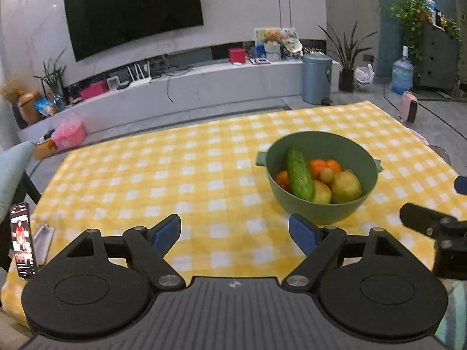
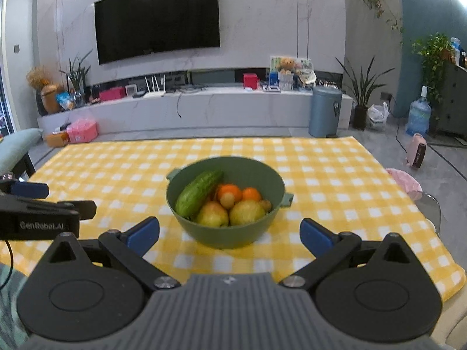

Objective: Organize fruits

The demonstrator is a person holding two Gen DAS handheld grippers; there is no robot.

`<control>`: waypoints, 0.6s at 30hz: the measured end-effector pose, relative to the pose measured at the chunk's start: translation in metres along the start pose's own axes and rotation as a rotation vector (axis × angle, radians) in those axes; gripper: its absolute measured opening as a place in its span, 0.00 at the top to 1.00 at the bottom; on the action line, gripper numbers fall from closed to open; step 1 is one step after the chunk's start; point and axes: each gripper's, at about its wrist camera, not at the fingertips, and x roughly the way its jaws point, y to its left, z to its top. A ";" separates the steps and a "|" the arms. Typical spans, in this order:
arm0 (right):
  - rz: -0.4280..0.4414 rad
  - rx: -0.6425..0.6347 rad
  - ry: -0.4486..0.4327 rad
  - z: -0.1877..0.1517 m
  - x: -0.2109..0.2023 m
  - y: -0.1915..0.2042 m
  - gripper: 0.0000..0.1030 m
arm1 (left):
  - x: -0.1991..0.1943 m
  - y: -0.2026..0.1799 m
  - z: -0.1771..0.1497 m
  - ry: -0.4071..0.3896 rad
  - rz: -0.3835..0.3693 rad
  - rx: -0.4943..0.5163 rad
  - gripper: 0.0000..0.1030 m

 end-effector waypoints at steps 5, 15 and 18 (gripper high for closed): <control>-0.020 0.032 0.032 -0.004 0.003 -0.011 0.04 | -0.002 -0.009 0.000 0.021 -0.009 0.017 0.05; -0.033 0.050 0.047 -0.009 0.003 -0.019 0.04 | -0.002 -0.013 0.001 0.036 -0.006 0.036 0.05; -0.034 0.047 0.050 -0.009 0.003 -0.019 0.04 | -0.001 -0.012 0.001 0.039 -0.005 0.034 0.05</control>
